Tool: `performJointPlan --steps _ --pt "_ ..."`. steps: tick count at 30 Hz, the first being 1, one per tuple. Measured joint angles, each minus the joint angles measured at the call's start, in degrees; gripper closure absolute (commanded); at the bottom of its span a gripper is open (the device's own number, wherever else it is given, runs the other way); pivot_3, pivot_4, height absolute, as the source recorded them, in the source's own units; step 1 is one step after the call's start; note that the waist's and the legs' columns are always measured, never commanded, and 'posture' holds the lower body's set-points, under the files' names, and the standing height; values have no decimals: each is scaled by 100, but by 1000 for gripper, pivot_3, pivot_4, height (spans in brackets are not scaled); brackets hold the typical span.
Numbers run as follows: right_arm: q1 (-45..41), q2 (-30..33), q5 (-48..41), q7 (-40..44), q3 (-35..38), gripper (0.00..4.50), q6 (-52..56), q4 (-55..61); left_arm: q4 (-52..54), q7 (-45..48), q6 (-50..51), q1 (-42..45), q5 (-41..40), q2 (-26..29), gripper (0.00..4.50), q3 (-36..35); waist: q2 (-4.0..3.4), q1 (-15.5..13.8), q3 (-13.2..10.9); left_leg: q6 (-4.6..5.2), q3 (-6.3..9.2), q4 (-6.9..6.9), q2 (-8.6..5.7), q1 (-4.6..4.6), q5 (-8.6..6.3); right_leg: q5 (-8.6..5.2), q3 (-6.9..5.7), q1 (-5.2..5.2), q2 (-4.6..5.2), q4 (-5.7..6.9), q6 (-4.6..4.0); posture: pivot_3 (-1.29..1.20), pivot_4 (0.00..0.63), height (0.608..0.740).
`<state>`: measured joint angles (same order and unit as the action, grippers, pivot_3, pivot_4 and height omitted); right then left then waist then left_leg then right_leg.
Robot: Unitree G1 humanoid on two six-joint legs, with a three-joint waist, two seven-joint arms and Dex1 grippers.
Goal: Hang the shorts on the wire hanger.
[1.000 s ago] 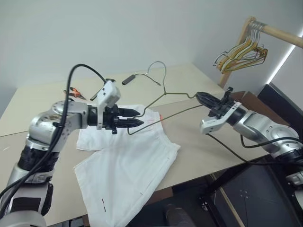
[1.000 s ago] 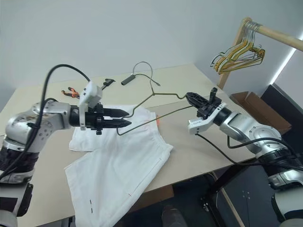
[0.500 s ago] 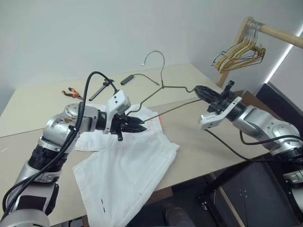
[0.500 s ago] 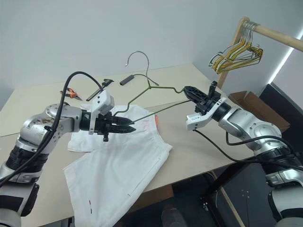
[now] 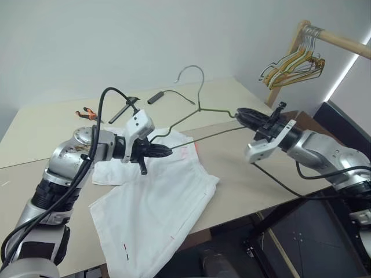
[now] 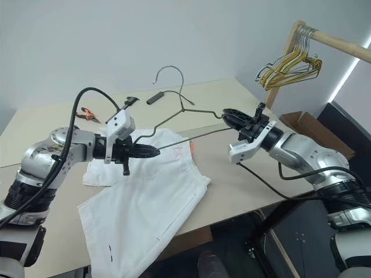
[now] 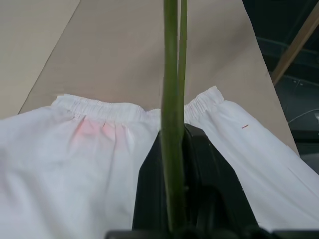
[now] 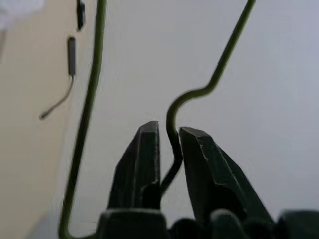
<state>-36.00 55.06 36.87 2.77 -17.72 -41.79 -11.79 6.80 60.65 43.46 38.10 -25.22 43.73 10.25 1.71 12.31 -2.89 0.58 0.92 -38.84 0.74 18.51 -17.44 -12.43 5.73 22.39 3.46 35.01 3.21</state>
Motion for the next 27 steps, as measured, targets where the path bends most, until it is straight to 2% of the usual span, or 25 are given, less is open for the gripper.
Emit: performJointPlan --steps 3,4,5,7,10,14,18,24,27 --pt "181 74 -1072 1038 -21 1485 -96 19 2 2 -376 -121 303 149 4500 8 1 10 0 0 2 0 0 -8 0 0 1 -9 0 1 0 -107 0 740" --pt "262 144 -1672 1600 -51 1068 -27 89 46 -23 -480 -242 389 172 4500 5 1 6 0 0 7 1 1 -8 0 0 1 -10 0 0 -1 -102 0 740" --pt "301 187 -2017 1928 -72 895 2 140 77 -35 -531 -348 450 182 4500 10 1 5 0 1 16 0 3 -9 0 0 1 -11 0 2 -1 -96 0 740" --pt "437 205 -3252 2927 -76 895 610 525 164 -40 -800 -590 638 201 4500 79 1 -4 -1 0 42 -2 4 -7 0 1 1 -12 0 4 -2 -87 0 740" --pt "463 135 -4981 4125 22 895 2156 1146 251 -48 -1250 -762 976 234 4500 220 1 -72 -1 0 49 -6 4 -6 0 3 -3 -19 0 8 -3 -75 0 740" --pt "92 108 -6081 5300 151 895 3737 1286 303 -46 -1687 -843 1255 297 4500 219 -1 -216 0 1 48 -6 6 -16 0 6 -7 -16 -1 7 -4 -59 0 740" --pt "-524 165 -6088 6184 6 895 5043 1250 373 -1 -1726 -919 1303 293 4500 221 -4 -379 -2 1 36 -6 7 -3 0 5 -17 1 -3 6 -5 -44 0 740" --pt "-1077 -172 -5004 6783 -468 895 5499 593 530 56 -1725 -952 1286 285 4500 196 -4 -578 -2 0 3 -6 6 14 0 5 -20 19 -3 8 -7 -33 0 740" --pt "-1256 -358 -4633 7050 -641 895 5582 369 632 80 -1725 -980 1252 287 4500 179 -6 -667 0 0 1 -21 5 69 1 11 -19 77 -3 22 -13 -29 0 740"
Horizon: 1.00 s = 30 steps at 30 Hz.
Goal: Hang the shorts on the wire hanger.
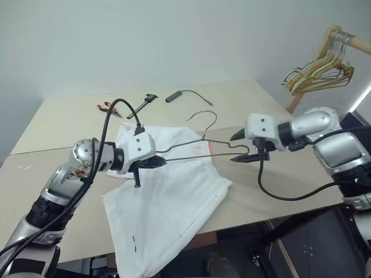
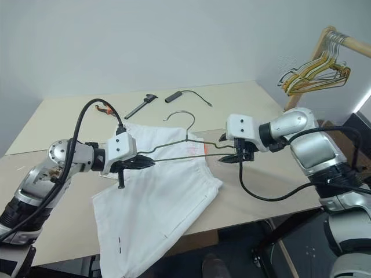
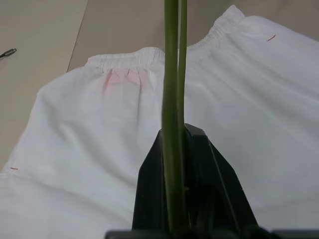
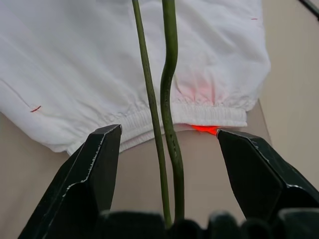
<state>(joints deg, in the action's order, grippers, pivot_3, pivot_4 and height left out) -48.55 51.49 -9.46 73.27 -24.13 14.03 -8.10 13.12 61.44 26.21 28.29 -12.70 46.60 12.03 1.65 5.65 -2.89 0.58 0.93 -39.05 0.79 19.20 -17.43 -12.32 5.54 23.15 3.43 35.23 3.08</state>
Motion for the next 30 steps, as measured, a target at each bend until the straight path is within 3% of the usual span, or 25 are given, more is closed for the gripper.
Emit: performJointPlan --steps 11,17,24,30 --pt "-237 -303 496 637 -27 4481 5 -253 21 -5 -37 -18 29 -2 4500 0 0 -51 0 0 1 -4 -1 13 0 2 -4 14 1 10 -3 -34 0 740" --pt "-175 -303 647 695 15 4481 -154 -204 -35 75 -194 -15 33 -18 4500 0 0 -28 0 0 1 -5 -1 11 0 2 -5 14 0 13 -4 -44 0 740" --pt "410 -96 535 758 314 4500 -111 145 -439 697 -793 30 -340 -150 2504 -158 -1 -18 0 0 1 -6 -2 12 0 2 -5 13 1 13 -4 -63 0 740" --pt "1488 495 274 687 925 4500 575 782 -1686 657 -1147 43 -319 -40 604 -716 -1 -9 1 0 2 -9 -1 8 0 2 -9 8 -1 15 -4 -100 0 740"
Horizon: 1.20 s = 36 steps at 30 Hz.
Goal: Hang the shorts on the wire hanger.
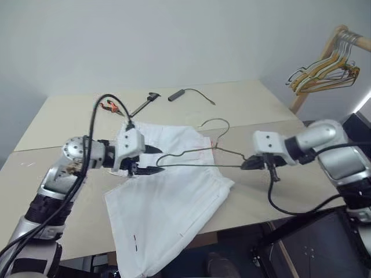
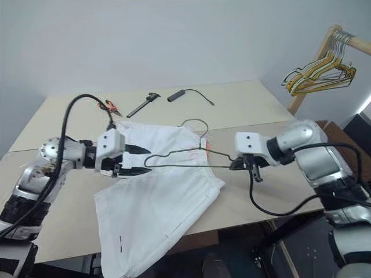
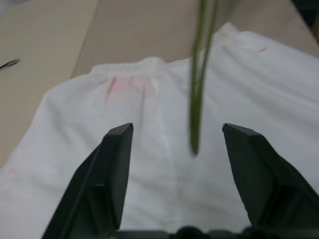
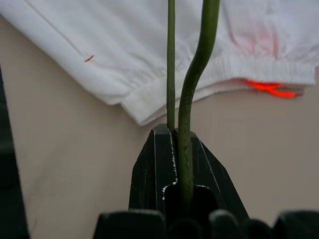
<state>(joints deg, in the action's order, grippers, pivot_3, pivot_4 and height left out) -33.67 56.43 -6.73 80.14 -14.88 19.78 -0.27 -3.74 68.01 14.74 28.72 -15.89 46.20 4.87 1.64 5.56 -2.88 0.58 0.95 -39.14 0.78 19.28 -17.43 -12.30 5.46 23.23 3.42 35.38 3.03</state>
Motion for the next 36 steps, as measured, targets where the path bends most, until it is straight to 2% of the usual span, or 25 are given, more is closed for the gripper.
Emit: performJointPlan --steps 2,6,12,15,22,36 --pt "481 151 -131 -158 234 4500 484 65 -347 -117 -147 -178 3 123 23 -385 -1 44 1 0 -2 0 1 0 0 0 3 2 0 -1 0 -97 0 740" --pt "804 105 -395 -790 636 4500 2169 111 2 -475 -348 -779 -236 -127 23 -987 -2 80 1 0 -3 -4 1 1 0 1 8 1 5 6 1 -88 0 740" --pt "562 -155 -1174 -1400 1116 4500 4729 91 1207 -681 -202 -1390 -504 -334 23 -1038 -5 44 3 0 -3 -5 -1 0 0 0 8 0 2 15 1 -71 0 740" --pt "430 -201 -1451 -1502 1135 4500 5329 -161 1635 -832 -11 -1469 -663 -399 23 -1035 -4 15 5 0 -3 -5 0 0 0 0 7 -2 1 7 1 -62 0 740" --pt "306 -214 -1783 -1491 795 4500 5832 -772 1934 -957 230 -1631 -713 -390 23 -1041 -5 5 6 0 -4 -5 -1 1 0 0 6 -4 1 4 2 -40 0 740" --pt "287 14 -2391 -796 592 4500 5668 -917 2234 -1012 297 -2004 -889 -305 23 -1052 -5 -26 6 0 -3 -5 0 1 0 -1 5 -5 0 1 4 -9 0 740"
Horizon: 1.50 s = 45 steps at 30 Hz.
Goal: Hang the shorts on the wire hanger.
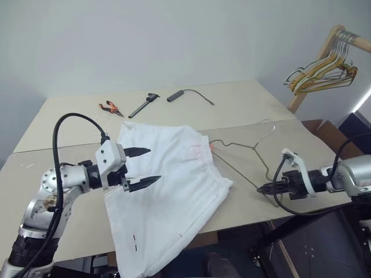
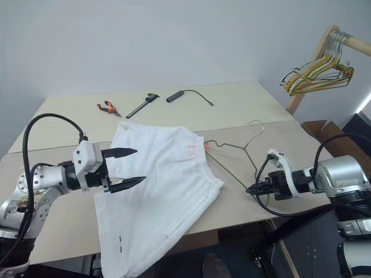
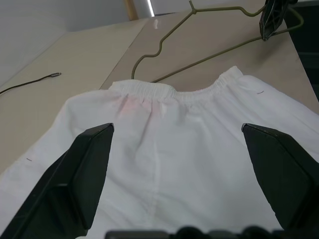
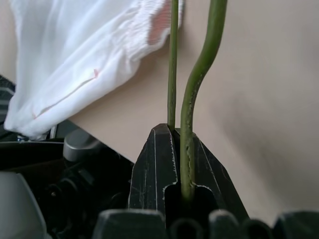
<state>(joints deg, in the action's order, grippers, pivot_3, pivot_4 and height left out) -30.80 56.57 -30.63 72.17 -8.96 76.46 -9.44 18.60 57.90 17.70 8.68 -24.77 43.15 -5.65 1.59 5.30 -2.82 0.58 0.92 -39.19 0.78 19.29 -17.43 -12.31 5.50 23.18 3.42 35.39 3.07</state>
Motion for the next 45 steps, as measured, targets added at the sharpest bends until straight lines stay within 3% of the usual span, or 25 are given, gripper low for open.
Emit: performJointPlan --steps 6,12,21,30,37,45 --pt "-93 53 23 260 -448 4500 -144 -95 102 -12 0 -76 -5 43 23 -12 0 -5 0 0 -1 0 1 -2 0 0 1 0 -1 0 0 5 0 740" --pt "-1143 -650 495 90 -831 4500 -540 -1487 166 -28 3 -89 -6 107 23 -35 -3 -18 1 0 -4 0 1 -1 0 1 3 2 -2 -3 -1 35 0 740" --pt "-1527 -785 888 961 -1744 4500 -1010 -1944 337 -115 27 -294 -8 197 23 -164 -5 -271 3 0 -7 2 1 -1 0 2 -1 5 0 -6 -3 67 0 740" --pt "-2722 -1860 1611 766 -1701 4500 -1585 -4129 487 -175 127 -419 -8 242 23 -242 -9 -310 5 -1 -4 2 1 0 0 6 -4 7 -2 0 -9 100 0 740" --pt "-2862 -2167 2071 1222 -1770 4500 -2051 -4809 559 -221 135 -505 -8 258 23 -298 -10 -440 6 -1 -2 2 1 -2 0 7 -9 10 -2 11 -12 116 0 740" --pt "-3194 -2710 2476 706 -1285 4500 -2384 -5900 700 -247 135 -612 -6 258 23 -318 -12 -453 7 -2 -1 2 0 -9 1 3 -8 11 -3 33 -17 129 0 740"
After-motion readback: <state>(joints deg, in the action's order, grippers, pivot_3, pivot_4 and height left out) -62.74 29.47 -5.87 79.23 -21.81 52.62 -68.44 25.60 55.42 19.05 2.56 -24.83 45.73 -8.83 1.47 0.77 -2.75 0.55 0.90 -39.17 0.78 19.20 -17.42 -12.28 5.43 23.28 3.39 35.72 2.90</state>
